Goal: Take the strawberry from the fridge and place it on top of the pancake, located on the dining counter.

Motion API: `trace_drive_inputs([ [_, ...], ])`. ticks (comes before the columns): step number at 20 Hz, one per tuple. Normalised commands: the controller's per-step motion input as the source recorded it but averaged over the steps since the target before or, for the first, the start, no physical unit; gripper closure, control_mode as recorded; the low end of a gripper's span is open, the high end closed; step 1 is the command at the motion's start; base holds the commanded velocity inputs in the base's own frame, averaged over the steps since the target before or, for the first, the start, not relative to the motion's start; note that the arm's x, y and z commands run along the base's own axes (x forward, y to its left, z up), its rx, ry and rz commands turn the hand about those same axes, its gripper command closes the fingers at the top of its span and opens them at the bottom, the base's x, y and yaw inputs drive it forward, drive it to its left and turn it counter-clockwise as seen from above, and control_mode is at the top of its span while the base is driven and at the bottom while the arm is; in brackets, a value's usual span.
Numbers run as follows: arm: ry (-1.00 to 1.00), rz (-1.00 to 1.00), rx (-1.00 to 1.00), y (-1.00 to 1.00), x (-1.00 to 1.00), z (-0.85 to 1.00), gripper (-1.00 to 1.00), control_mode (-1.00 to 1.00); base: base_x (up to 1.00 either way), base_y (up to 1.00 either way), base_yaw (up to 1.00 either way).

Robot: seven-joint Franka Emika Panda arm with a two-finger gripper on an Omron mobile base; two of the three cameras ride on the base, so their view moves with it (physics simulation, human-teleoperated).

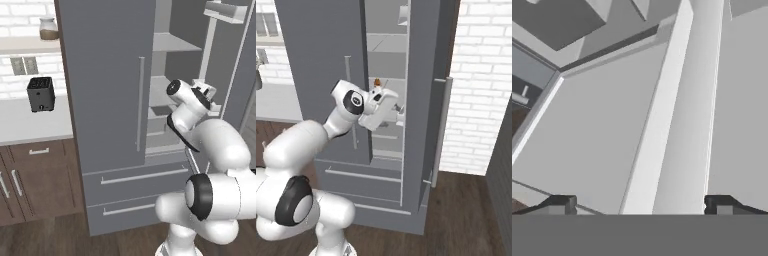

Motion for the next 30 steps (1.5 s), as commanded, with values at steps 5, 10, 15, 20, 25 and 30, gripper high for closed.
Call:
trace_drive_inputs([
  [5,0.13,-0.05,0.0,-0.59,0.09,-0.28,-1.0,-1.0,0.0,0.0,0.0],
  [10,0.1,-0.04,0.0,-0.55,0.06,-0.18,-1.0,-1.0,0.0,0.0,0.0],
  [15,0.07,0.0,0.0,-0.19,0.04,0.04,-1.0,-1.0,0.0,0.0,0.0],
  [20,-0.02,0.0,0.0,0.18,-0.26,0.27,-1.0,-1.0,0.0,0.0,0.0],
  [25,-0.06,0.0,-0.01,0.62,-0.32,0.68,-1.0,-1.0,0.0,0.0,0.0],
  [30,0.0,0.0,0.21,0.98,-0.41,0.29,-1.0,-1.0,0.0,0.0,0.0],
])
